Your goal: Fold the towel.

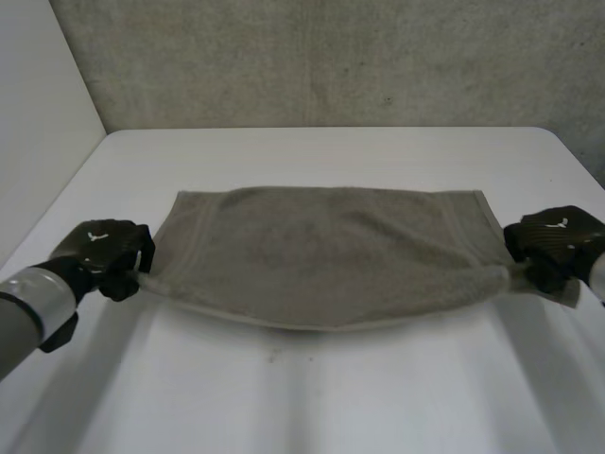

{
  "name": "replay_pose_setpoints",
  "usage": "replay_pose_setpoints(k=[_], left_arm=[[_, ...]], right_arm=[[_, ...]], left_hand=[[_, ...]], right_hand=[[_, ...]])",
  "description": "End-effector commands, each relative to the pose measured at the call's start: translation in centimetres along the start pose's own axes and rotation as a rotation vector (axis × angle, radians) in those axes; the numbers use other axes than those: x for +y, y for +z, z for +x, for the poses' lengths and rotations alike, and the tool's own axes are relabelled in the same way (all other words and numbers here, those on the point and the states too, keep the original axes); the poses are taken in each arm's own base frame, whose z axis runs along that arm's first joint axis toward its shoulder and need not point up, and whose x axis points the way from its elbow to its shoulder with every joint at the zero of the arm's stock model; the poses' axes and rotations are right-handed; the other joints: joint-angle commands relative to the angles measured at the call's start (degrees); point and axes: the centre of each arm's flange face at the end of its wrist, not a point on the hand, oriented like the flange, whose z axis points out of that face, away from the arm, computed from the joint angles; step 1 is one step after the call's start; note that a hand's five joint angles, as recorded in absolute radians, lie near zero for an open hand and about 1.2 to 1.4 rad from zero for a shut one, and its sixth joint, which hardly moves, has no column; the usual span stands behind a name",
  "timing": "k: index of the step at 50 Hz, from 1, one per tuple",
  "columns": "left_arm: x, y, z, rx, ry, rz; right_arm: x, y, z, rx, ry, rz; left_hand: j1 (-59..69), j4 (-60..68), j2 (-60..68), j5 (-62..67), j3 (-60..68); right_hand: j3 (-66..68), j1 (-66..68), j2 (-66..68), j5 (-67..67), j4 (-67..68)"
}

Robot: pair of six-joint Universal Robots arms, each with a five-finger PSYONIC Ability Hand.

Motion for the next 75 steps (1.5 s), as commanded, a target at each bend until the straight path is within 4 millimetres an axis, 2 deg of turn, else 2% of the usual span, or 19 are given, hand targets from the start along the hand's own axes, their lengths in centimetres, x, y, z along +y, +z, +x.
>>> replay_pose_setpoints(k=[1, 3, 8, 12, 15, 17, 23, 25, 34, 41, 50, 51, 52, 53, 54, 60, 62, 65, 75], left_arm=[[-1.8, -3.7, 0.4, 0.007, -0.007, 0.009], [-2.1, -5.0, 0.8, 0.019, -0.013, 0.006], [-1.7, -5.5, 1.2, 0.049, -0.028, -0.022], [-1.3, -5.3, 1.4, 0.060, -0.032, -0.033], [-0.6, -4.1, 1.0, 0.069, -0.047, -0.062], [-0.4, -2.9, 0.7, 0.074, -0.048, -0.064], [-0.2, 2.3, 0.7, 0.121, -0.018, -0.031], [-0.1, 4.9, 1.1, 0.141, 0.005, -0.018], [-0.1, 11.7, 0.2, 0.057, 0.005, 0.022], [0.1, 14.9, 0.3, 0.049, -0.008, 0.046], [0.6, 17.8, -0.2, -0.020, 0.003, 0.059], [0.7, 18.1, -0.1, -0.018, -0.001, 0.059], [0.7, 18.1, -0.1, -0.018, -0.001, 0.059], [0.7, 18.2, -0.1, -0.020, -0.002, 0.061], [0.6, 18.2, -0.2, -0.024, -0.001, 0.066], [-0.4, 18.0, -0.3, -0.028, 0.004, 0.094], [-2.2, 17.4, -0.6, -0.037, 0.013, 0.138], [-3.8, 16.5, -0.8, -0.045, 0.020, 0.173], [-5.3, 12.2, -0.3, -0.044, 0.021, 0.174]], right_arm=[[-0.4, -3.7, 0.7, -0.022, 0.022, -0.099], [-0.2, -5.3, 1.3, -0.015, -0.011, -0.146], [0.3, -6.1, 1.4, -0.037, -0.076, -0.182], [0.5, -5.6, 1.4, -0.042, -0.089, -0.177], [1.5, -3.2, 1.9, -0.033, -0.087, -0.177], [2.4, -0.6, 2.6, -0.003, -0.078, -0.169], [2.1, 2.6, 2.5, 0.020, -0.007, -0.137], [1.9, 5.3, 2.3, 0.025, 0.043, -0.120], [0.9, 10.6, 2.1, 0.087, 0.051, -0.072], [0.4, 14.2, 2.1, 0.171, 0.008, -0.055], [0.1, 16.8, 1.7, 0.182, -0.008, -0.024], [0.0, 17.0, 1.7, 0.187, -0.012, -0.019], [0.0, 17.0, 1.7, 0.187, -0.012, -0.019], [-0.2, 17.2, 1.5, 0.189, -0.016, -0.012], [-0.8, 17.3, 1.7, 0.201, -0.018, 0.006], [-4.1, 16.1, 3.5, 0.259, -0.003, 0.100], [-7.1, 13.9, 4.9, 0.297, 0.034, 0.183], [-9.0, 11.8, 6.0, 0.324, 0.085, 0.237], [-9.2, 6.9, 5.2, 0.297, 0.125, 0.217]], left_hand=[[12.03, 10.24, 10.23, 11.37, 10.30], [12.03, 10.24, 10.23, 11.37, 10.30], [12.03, 10.24, 10.23, 11.37, 10.30], [12.03, 10.24, 10.23, 11.37, 10.30], [12.03, 10.24, 10.23, 11.37, 10.30], [12.03, 10.24, 10.23, 11.37, 10.30], [12.03, 10.24, 10.23, 11.37, 10.30], [12.03, 10.24, 10.23, 11.37, 10.30], [12.03, 10.24, 10.23, 11.37, 10.30], [12.03, 10.24, 10.23, 11.37, 10.30], [12.03, 10.24, 10.23, 11.37, 10.30], [12.03, 10.24, 10.23, 11.37, 10.30], [12.03, 10.24, 10.23, 11.37, 10.30], [-29.08, -30.87, -30.88, -29.74, -30.81], [-55.30, -57.09, -57.10, -55.97, -57.03], [-57.97, -59.76, -59.77, -58.63, -59.70], [-57.97, -59.76, -59.77, -58.63, -59.70], [-57.97, -59.76, -59.77, -58.63, -59.70], [-57.97, -59.76, -59.77, -58.63, -59.70]], right_hand=[[3.45, 3.67, 3.77, 3.16, 3.01], [3.45, 3.67, 3.77, 3.16, 3.01], [3.45, 3.67, 3.77, 3.16, 3.01], [3.45, 3.67, 3.77, 3.16, 3.01], [3.45, 3.67, 3.77, 3.16, 3.01], [3.45, 3.67, 3.77, 3.16, 3.01], [3.45, 3.67, 3.77, 3.16, 3.01], [3.45, 3.67, 3.77, 3.16, 3.01], [3.45, 3.67, 3.77, 3.16, 3.01], [3.45, 3.67, 3.77, 3.16, 3.01], [3.45, 3.67, 3.77, 3.16, 3.01], [-36.79, -36.58, -36.47, -37.09, -37.23], [-37.19, -36.98, -36.87, -37.49, -37.63], [-66.55, -66.33, -66.23, -66.84, -66.99], [-66.55, -66.33, -66.23, -66.84, -66.99], [-66.55, -66.33, -66.23, -66.84, -66.99], [-66.55, -66.33, -66.23, -66.84, -66.99], [-66.55, -66.33, -66.23, -66.84, -66.99], [-66.55, -66.33, -66.23, -66.84, -66.99]])
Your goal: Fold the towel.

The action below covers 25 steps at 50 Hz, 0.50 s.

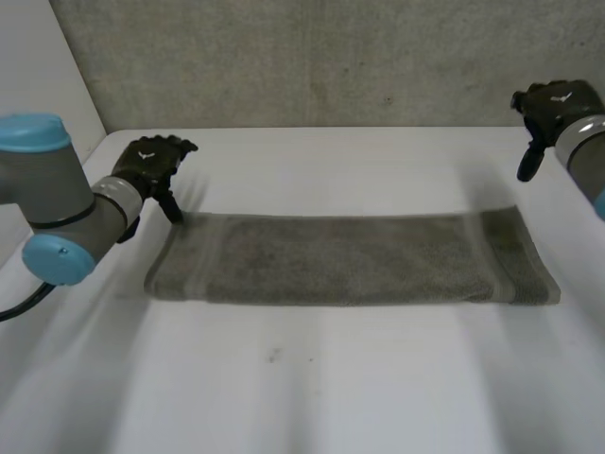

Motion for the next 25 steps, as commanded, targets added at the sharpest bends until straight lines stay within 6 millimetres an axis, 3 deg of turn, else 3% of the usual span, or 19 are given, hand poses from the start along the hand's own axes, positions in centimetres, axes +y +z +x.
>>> replay_pose_setpoints(k=[1, 4, 9, 10, 12, 15, 17, 25], left_arm=[[-1.1, -3.7, 0.5, 0.007, -0.004, -0.023], [-1.0, -4.6, 0.7, 0.011, -0.007, -0.035], [0.1, -8.0, 1.6, 0.021, -0.019, -0.088], [0.1, -8.0, 1.6, 0.021, -0.019, -0.088], [0.6, -8.6, 1.9, 0.024, -0.021, -0.100], [1.9, -9.6, 2.5, 0.031, -0.024, -0.115], [2.8, -10.3, 2.8, 0.030, -0.025, -0.119], [3.9, -11.0, 3.1, 0.026, -0.023, -0.109]], right_arm=[[0.3, -4.0, 0.1, -0.031, 0.007, -0.058], [1.0, -4.7, 0.0, -0.049, 0.009, -0.083], [5.3, -7.5, -0.2, -0.158, 0.024, -0.198], [5.3, -7.5, -0.2, -0.158, 0.025, -0.198], [7.4, -8.3, -1.1, -0.202, 0.020, -0.214], [8.5, -8.5, -1.5, -0.208, 0.011, -0.211], [10.3, -8.7, -2.1, -0.203, -0.019, -0.198], [14.9, -8.6, -4.0, -0.228, -0.115, -0.230]], left_hand=[[-0.10, 0.35, 0.37, -1.65, 0.42], [-0.10, 0.35, 0.37, -1.65, 0.42], [-0.10, 0.35, 0.37, -1.65, 0.42], [-0.10, 0.35, 0.37, -1.65, 0.42], [-0.10, 0.35, 0.37, -1.65, 0.42], [-0.10, 0.35, 0.37, -1.65, 0.42], [-0.10, 0.35, 0.37, -1.65, 0.42], [-0.10, 0.35, 0.37, -1.65, 0.42]], right_hand=[[-4.07, -3.76, -4.35, -3.56, -5.04], [-4.07, -3.76, -4.35, -3.56, -5.04], [-4.07, -3.76, -4.35, -3.56, -5.04], [-4.07, -3.76, -4.35, -3.56, -5.04], [-2.18, -1.86, -2.46, -1.67, -3.15], [3.08, 3.39, 2.80, 3.59, 2.11], [11.29, 11.60, 11.01, 11.80, 10.32], [17.35, 17.67, 17.07, 17.86, 16.38]])
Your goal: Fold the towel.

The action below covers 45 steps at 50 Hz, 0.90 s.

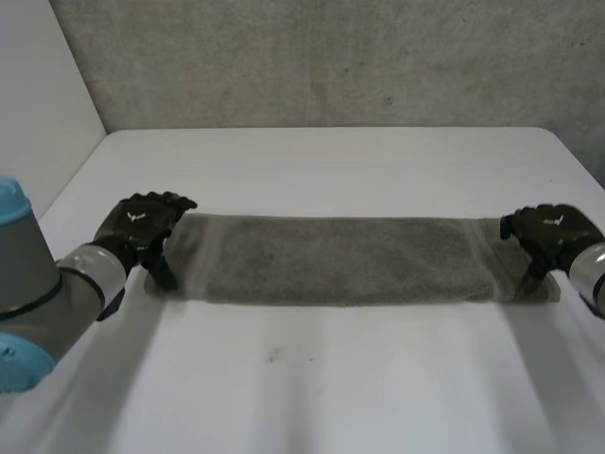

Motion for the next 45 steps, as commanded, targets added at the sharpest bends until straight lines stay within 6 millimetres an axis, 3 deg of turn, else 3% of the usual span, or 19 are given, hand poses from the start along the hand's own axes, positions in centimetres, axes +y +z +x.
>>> replay_pose_setpoints(k=[1, 6, 8, 12, 14, 19, 26, 28, 29, 31, 34, 36, 37, 39, 40, 41, 42, 44, 45], left_arm=[[0.9, -0.3, 0.2, -0.005, 0.001, 0.011], [1.0, -0.2, 0.1, -0.008, 0.002, 0.016], [1.0, -0.2, 0.1, -0.009, 0.002, 0.016], [1.0, -0.3, 0.1, -0.010, -0.007, 0.013], [0.9, -0.5, 0.0, -0.011, -0.023, 0.019], [0.2, -0.9, -0.2, -0.018, -0.053, 0.041], [0.1, -1.1, -0.1, -0.015, -0.069, 0.046], [0.1, -1.2, -0.1, -0.015, -0.071, 0.044], [0.1, -1.2, -0.1, -0.015, -0.071, 0.044], [0.2, -1.2, -0.1, -0.014, -0.072, 0.042], [0.3, -1.2, -0.1, -0.014, -0.072, 0.039], [0.4, -1.3, 0.0, -0.012, -0.074, 0.036], [0.4, -1.3, 0.0, -0.012, -0.074, 0.036], [0.5, -1.4, 0.1, -0.011, -0.075, 0.031], [0.6, -1.4, 0.1, -0.011, -0.075, 0.030], [0.6, -1.5, 0.1, -0.009, -0.075, 0.030], [0.6, -1.5, 0.1, -0.009, -0.075, 0.030], [0.6, -1.5, 0.3, -0.006, -0.074, 0.029], [0.6, -1.5, 0.3, -0.006, -0.074, 0.029]], right_arm=[[3.4, 1.4, -1.4, -0.007, -0.077, -0.031], [4.8, 2.3, -1.2, 0.006, -0.124, -0.045], [5.2, 3.1, -0.3, 0.046, -0.159, -0.042], [5.2, 3.5, 2.5, 0.179, -0.202, -0.055], [4.9, 3.4, 5.8, 0.332, -0.252, -0.064], [5.3, 3.3, 10.2, 0.454, -0.361, -0.103], [4.2, 3.6, 11.6, 0.470, -0.489, -0.081], [0.9, 3.7, 9.0, 0.416, -0.509, 0.049], [0.9, 3.7, 8.9, 0.416, -0.509, 0.050], [-4.6, 2.7, 4.0, 0.336, -0.512, 0.242], [-6.5, 1.9, 1.3, 0.283, -0.503, 0.320], [-8.6, 0.6, -4.2, 0.156, -0.481, 0.433], [-8.6, 0.6, -4.2, 0.156, -0.481, 0.434], [-9.1, -1.1, -10.6, -0.029, -0.484, 0.519], [-9.1, -1.1, -10.6, -0.030, -0.484, 0.520], [-8.6, -2.0, -14.2, -0.140, -0.499, 0.547], [-8.6, -2.0, -14.2, -0.141, -0.499, 0.547], [-6.8, -4.0, -20.2, -0.324, -0.534, 0.562], [-6.8, -4.0, -20.2, -0.325, -0.534, 0.562]], left_hand=[[-0.10, 0.41, 0.50, -1.64, 0.42], [-0.10, 0.41, 0.50, -1.64, 0.42], [-0.10, 0.41, 0.50, -1.64, 0.42], [-0.10, 0.41, 0.50, -1.64, 0.42], [-0.10, 0.41, 0.50, -1.64, 0.42], [-0.10, 0.41, 0.50, -1.64, 0.42], [-0.10, 0.41, 0.50, -1.64, 0.42], [-0.10, 0.41, 0.50, -1.64, 0.42], [-0.10, 0.41, 0.50, -1.64, 0.42], [-0.10, 0.41, 0.50, -1.64, 0.42], [-0.10, 0.41, 0.50, -1.64, 0.42], [-0.10, 0.41, 0.50, -1.64, 0.42], [-0.10, 0.41, 0.50, -1.64, 0.42], [-0.10, 0.41, 0.50, -1.64, 0.42], [-0.10, 0.41, 0.50, -1.64, 0.42], [-0.10, 0.41, 0.50, -1.64, 0.42], [-0.10, 0.41, 0.50, -1.64, 0.42], [-0.10, 0.41, 0.50, -1.64, 0.42], [-0.10, 0.41, 0.50, -1.64, 0.42]], right_hand=[[3.90, 4.28, 4.34, 3.35, 3.93], [20.21, 20.60, 20.66, 19.67, 20.25], [52.27, 52.65, 52.71, 51.72, 52.30], [52.45, 52.84, 52.89, 51.90, 52.49], [52.45, 52.84, 52.89, 51.90, 52.49], [52.45, 52.84, 52.89, 51.90, 52.49], [52.45, 52.84, 52.89, 51.90, 52.49], [52.45, 52.84, 52.89, 51.90, 52.49], [52.45, 52.84, 52.89, 51.90, 52.49], [52.45, 52.84, 52.89, 51.90, 52.49], [52.45, 52.84, 52.89, 51.90, 52.49], [52.45, 52.84, 52.89, 51.90, 52.49], [52.45, 52.84, 52.89, 51.90, 52.49], [52.45, 52.84, 52.89, 51.90, 52.49], [52.45, 52.84, 52.89, 51.90, 52.49], [52.45, 52.84, 52.89, 51.90, 52.49], [52.45, 52.84, 52.89, 51.90, 52.49], [52.45, 52.84, 52.89, 51.90, 52.49], [52.45, 52.84, 52.89, 51.90, 52.49]])
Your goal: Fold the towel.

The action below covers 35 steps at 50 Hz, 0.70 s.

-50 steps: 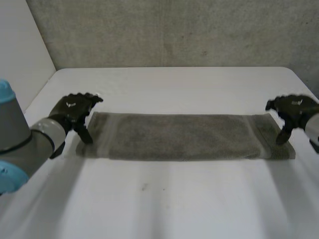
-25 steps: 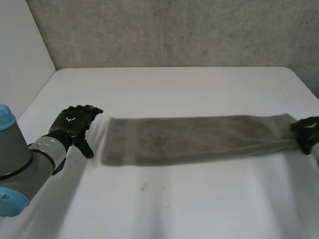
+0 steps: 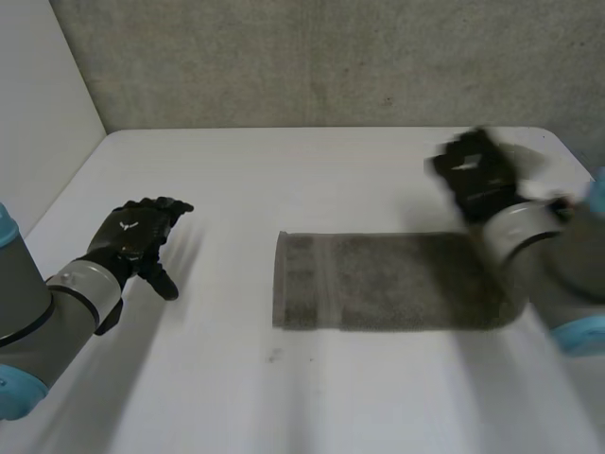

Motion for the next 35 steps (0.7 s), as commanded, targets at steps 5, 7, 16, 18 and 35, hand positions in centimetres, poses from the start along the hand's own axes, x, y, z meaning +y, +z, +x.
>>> replay_pose_setpoints(k=[5, 7, 16, 18, 35], left_arm=[[0.4, -0.3, 0.4, 0.011, 0.000, -0.013], [0.6, -0.4, 0.5, 0.014, 0.000, -0.015], [0.4, -0.4, 0.7, 0.019, 0.003, -0.006], [0.4, -0.4, 1.0, 0.026, 0.006, -0.004], [-0.6, -1.3, 3.9, 0.111, 0.033, 0.044]], right_arm=[[-5.4, -5.6, -16.1, -0.473, 0.046, 0.166], [-5.5, -5.4, -15.8, -0.452, 0.041, 0.161], [-5.4, -3.8, -9.2, -0.191, 0.127, 0.028], [-2.7, -3.5, -6.1, -0.090, 0.217, -0.084], [7.2, -7.5, -3.4, -0.113, 0.435, -0.411]], left_hand=[[-0.10, 0.42, 0.51, -1.64, 0.43], [-0.10, 0.42, 0.51, -1.64, 0.43], [-0.10, 0.42, 0.51, -1.64, 0.43], [-0.10, 0.42, 0.51, -1.64, 0.43], [-0.10, 0.42, 0.51, -1.64, 0.43]], right_hand=[[3.15, 3.87, 4.03, 3.03, 3.01], [-29.93, -29.21, -29.05, -30.05, -30.07], [-66.85, -66.13, -65.97, -66.97, -66.99], [-66.85, -66.13, -65.97, -66.97, -66.99], [-66.60, -65.88, -65.72, -66.72, -66.74]])
